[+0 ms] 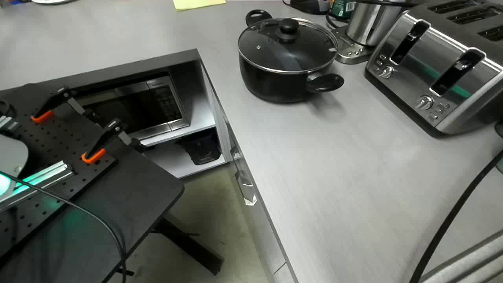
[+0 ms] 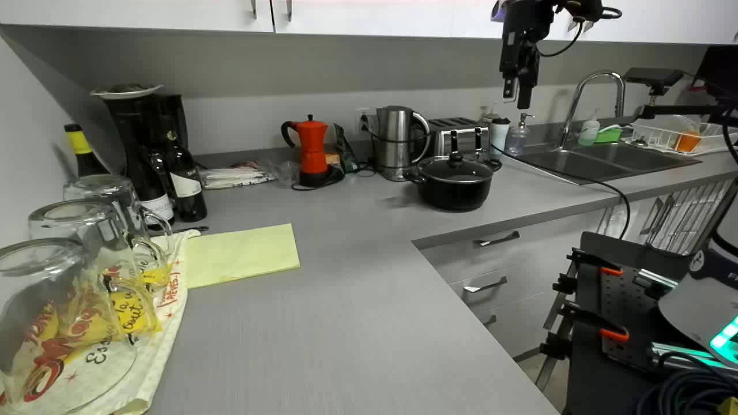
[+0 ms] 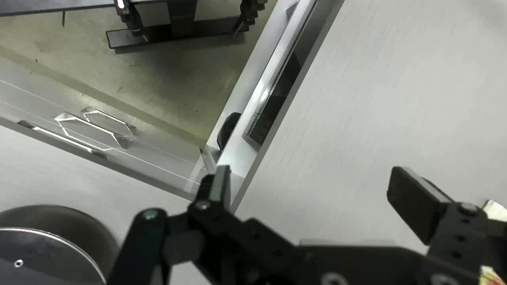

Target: Remove the glass lid from the black pot.

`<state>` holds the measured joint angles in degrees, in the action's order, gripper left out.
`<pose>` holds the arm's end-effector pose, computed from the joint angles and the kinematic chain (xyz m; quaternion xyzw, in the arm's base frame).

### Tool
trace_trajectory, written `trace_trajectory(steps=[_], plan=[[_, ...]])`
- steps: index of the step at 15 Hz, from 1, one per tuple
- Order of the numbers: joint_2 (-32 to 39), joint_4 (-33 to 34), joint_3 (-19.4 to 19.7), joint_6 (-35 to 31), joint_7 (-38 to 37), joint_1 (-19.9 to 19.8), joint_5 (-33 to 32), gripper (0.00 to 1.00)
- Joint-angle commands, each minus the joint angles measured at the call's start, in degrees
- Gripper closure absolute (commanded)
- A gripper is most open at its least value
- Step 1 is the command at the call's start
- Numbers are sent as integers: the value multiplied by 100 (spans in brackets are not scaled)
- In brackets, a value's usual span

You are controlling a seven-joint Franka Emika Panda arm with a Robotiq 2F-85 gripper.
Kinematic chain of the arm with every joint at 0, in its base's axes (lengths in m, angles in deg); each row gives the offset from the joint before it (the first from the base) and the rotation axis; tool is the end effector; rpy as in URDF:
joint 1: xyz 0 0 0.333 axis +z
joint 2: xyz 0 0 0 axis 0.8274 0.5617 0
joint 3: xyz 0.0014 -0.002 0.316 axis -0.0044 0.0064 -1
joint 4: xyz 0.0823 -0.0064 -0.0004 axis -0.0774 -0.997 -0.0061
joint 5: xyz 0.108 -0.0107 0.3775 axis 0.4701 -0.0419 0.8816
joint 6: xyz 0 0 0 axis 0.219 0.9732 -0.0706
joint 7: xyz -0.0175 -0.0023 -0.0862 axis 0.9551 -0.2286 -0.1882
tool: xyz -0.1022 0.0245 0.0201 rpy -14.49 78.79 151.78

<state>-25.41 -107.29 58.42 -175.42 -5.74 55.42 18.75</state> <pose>0.4019 -0.0414 0.4817 -0.9897 0.0695 0.0621 0.1090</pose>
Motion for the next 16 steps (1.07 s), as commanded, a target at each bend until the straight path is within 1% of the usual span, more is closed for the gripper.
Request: trace_trajectory(steps=[1,6,8,9,10,13,16], plan=[[9,11,-94,18,37,-110,36,0],[9,11,-94,17,37,-110,36,0],[142,51,-125,-203,-74,-179,-28,0],[197,52,-138,-392,-163,-234,-49,0],[243,-14,-158,-895,-375,-334,-48,0],[641,64,-143,-1771,-857,-594,-239,0],[1169,227,-92,-2405,-1406,-901,-542,0]])
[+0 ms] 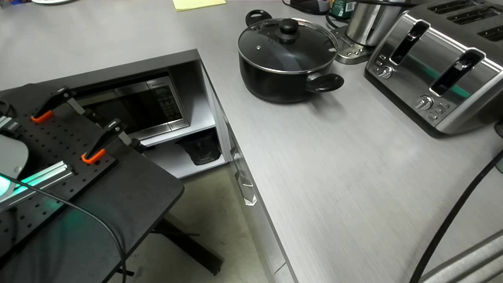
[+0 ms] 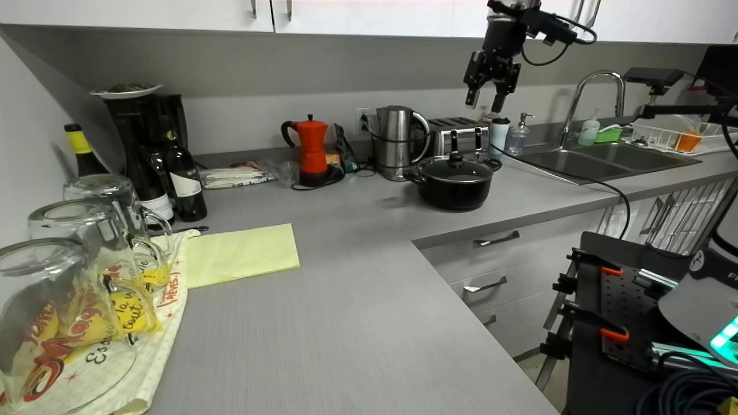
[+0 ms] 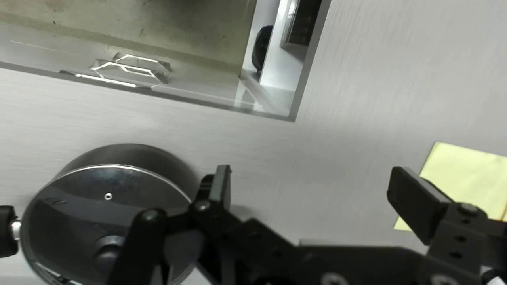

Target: Remove the glass lid from the black pot.

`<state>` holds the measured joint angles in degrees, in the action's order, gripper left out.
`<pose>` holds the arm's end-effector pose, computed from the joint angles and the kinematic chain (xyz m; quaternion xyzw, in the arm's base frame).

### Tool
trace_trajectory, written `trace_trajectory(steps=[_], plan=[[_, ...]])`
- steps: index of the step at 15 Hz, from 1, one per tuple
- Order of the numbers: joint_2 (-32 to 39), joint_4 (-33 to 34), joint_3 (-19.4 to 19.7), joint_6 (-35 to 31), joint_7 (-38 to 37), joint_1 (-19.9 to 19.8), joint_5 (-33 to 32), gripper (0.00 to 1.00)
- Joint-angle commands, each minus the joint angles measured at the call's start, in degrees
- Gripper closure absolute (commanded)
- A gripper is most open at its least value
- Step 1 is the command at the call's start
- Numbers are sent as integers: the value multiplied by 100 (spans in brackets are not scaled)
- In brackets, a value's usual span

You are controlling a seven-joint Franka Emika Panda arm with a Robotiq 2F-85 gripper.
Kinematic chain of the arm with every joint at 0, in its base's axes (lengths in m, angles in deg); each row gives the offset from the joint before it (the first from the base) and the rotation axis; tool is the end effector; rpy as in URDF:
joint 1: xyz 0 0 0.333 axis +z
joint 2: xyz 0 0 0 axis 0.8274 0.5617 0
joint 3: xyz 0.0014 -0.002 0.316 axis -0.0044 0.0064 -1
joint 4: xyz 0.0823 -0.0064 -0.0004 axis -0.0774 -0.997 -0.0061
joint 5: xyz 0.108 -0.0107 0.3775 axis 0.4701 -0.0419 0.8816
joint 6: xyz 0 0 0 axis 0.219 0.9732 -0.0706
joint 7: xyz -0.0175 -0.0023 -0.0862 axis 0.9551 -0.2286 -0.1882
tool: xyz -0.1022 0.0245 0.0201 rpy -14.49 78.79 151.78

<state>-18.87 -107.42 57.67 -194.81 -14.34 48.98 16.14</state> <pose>0.4445 -0.1001 0.4595 -0.9757 0.2040 -0.0449 0.0669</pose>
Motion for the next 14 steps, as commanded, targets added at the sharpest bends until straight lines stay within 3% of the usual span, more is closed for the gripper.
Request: trace_trajectory(steps=[1,7,14], plan=[[706,305,3,-650,-763,-356,-386,0],[2015,1078,299,-1030,-2060,-731,-918,0],[3486,2190,878,-1321,-3338,-649,-998,0]])
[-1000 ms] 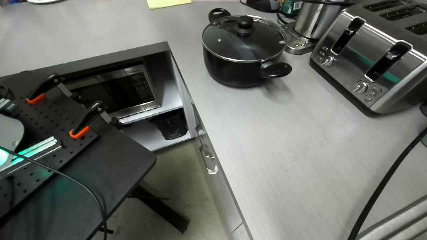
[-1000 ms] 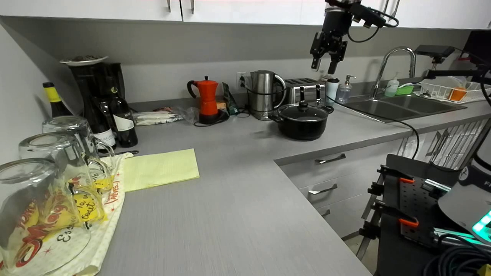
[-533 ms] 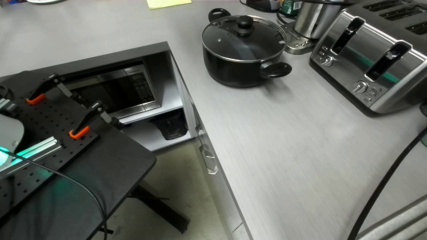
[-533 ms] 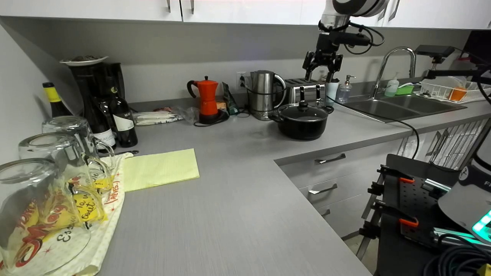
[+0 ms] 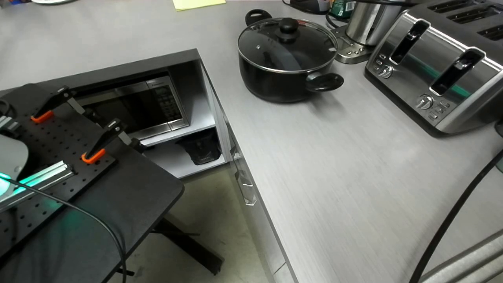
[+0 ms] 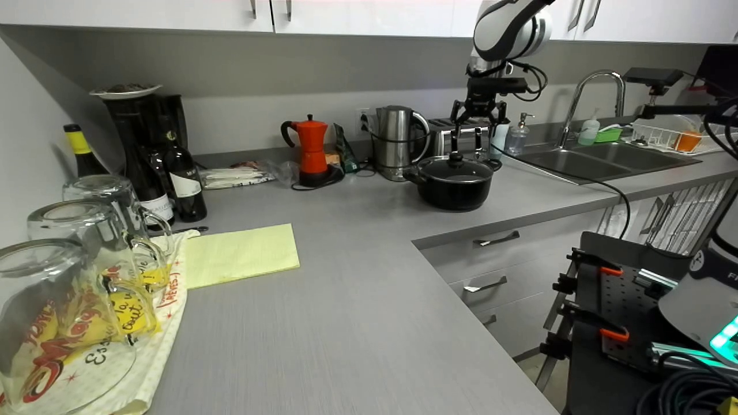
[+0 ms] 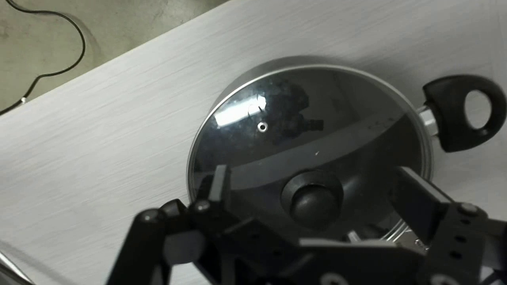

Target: Remove the glass lid from the black pot.

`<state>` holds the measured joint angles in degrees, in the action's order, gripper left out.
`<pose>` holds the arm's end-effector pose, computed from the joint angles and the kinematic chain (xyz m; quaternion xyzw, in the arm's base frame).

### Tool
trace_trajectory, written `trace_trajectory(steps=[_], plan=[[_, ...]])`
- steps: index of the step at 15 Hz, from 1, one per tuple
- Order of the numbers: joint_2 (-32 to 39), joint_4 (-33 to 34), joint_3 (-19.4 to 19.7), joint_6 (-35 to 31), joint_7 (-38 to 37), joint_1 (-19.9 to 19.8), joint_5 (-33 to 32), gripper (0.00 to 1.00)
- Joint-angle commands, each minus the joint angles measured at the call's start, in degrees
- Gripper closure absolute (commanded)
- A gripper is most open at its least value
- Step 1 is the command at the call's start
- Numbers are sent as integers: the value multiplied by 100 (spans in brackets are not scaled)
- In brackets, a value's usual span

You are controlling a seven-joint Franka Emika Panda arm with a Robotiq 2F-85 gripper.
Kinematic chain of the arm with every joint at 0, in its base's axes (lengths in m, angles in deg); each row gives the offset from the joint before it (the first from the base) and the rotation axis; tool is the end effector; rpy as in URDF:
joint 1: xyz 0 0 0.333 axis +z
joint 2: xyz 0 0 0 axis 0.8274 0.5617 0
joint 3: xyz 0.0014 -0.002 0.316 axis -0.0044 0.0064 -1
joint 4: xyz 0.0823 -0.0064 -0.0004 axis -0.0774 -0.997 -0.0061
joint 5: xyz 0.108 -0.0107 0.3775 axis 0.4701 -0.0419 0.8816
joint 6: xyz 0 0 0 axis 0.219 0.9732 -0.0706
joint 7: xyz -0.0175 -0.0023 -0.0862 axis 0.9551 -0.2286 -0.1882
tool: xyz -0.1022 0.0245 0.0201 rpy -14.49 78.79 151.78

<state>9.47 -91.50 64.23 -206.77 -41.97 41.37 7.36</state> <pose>0.5175 -0.2647 0.3535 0.8617 -0.5047 0.0432 0.0291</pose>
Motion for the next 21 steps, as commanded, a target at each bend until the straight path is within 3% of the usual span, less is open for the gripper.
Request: trace_trajectory(steps=[1,11,21], plan=[[838,746,289,-160,-724,137,-114,0],[2325,1987,561,-569,-1507,277,58,0],[2223,1838,555,-672,-1460,425,31,0]])
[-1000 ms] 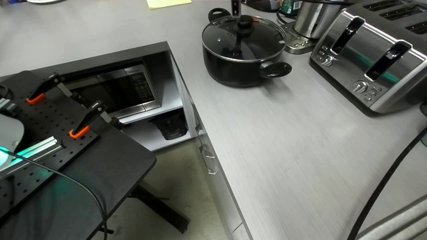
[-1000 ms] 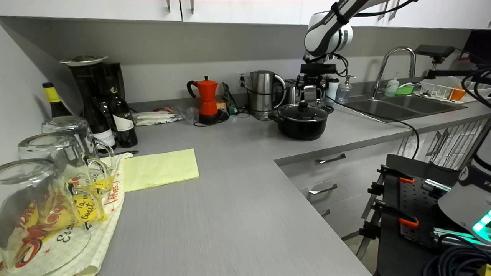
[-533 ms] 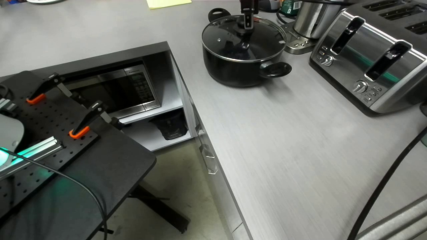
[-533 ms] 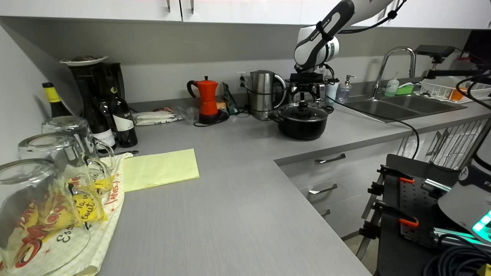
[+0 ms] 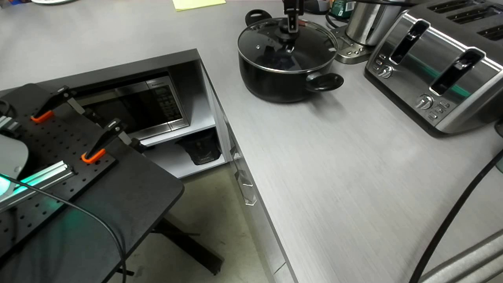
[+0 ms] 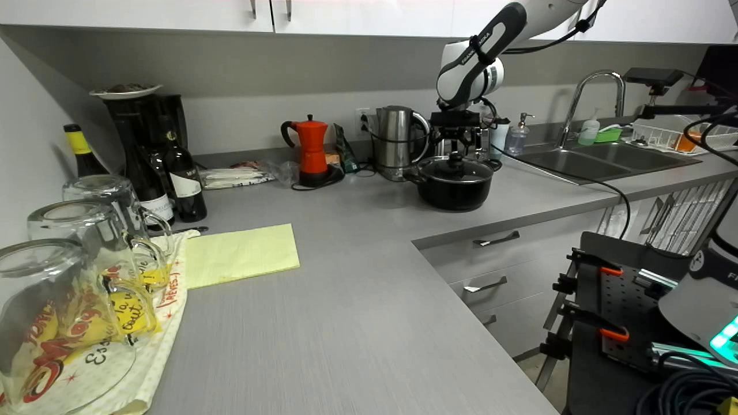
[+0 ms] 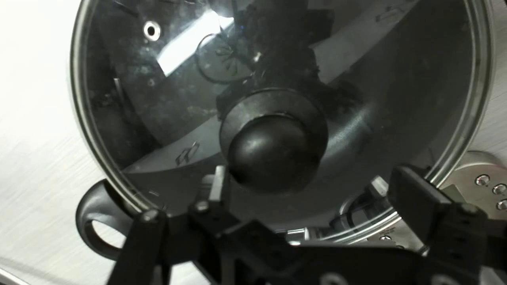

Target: Remove the glass lid from the black pot.

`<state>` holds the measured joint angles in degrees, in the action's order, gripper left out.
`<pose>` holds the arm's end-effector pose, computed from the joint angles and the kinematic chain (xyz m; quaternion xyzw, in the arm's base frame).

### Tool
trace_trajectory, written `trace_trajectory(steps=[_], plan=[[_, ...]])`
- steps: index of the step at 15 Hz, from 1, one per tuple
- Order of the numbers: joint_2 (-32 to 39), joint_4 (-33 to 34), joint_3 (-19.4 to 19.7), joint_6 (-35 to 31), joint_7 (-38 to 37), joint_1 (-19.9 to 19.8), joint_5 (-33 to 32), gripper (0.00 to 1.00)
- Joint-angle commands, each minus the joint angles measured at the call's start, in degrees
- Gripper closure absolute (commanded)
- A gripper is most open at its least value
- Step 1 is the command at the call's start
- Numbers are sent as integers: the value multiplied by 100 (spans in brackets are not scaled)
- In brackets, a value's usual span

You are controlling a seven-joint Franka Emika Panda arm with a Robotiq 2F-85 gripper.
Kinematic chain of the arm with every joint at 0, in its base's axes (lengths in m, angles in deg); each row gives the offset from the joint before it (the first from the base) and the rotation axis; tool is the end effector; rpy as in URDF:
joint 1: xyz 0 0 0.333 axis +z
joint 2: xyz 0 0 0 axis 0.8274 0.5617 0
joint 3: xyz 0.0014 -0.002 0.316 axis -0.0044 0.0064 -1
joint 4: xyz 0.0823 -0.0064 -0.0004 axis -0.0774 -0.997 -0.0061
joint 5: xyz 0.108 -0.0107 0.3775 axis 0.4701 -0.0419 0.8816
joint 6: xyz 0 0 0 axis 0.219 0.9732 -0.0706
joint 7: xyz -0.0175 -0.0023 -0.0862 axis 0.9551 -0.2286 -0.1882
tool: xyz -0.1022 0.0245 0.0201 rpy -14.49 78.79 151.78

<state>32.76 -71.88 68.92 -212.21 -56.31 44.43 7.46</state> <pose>0.6055 -0.3099 0.2697 0.7956 -0.5950 0.0817 0.0792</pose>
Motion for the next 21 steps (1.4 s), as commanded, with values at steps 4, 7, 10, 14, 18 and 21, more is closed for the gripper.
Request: trace_trajectory(steps=[4,7,10,14,18,21], plan=[[-142,-179,87,-140,-10,124,21,0],[-182,-237,75,-120,19,121,29,0],[-272,-381,74,-152,39,160,2,0],[-314,-443,75,-154,30,187,6,26],[-380,-499,81,-142,35,173,12,57],[-500,-605,68,-160,79,158,31,75]])
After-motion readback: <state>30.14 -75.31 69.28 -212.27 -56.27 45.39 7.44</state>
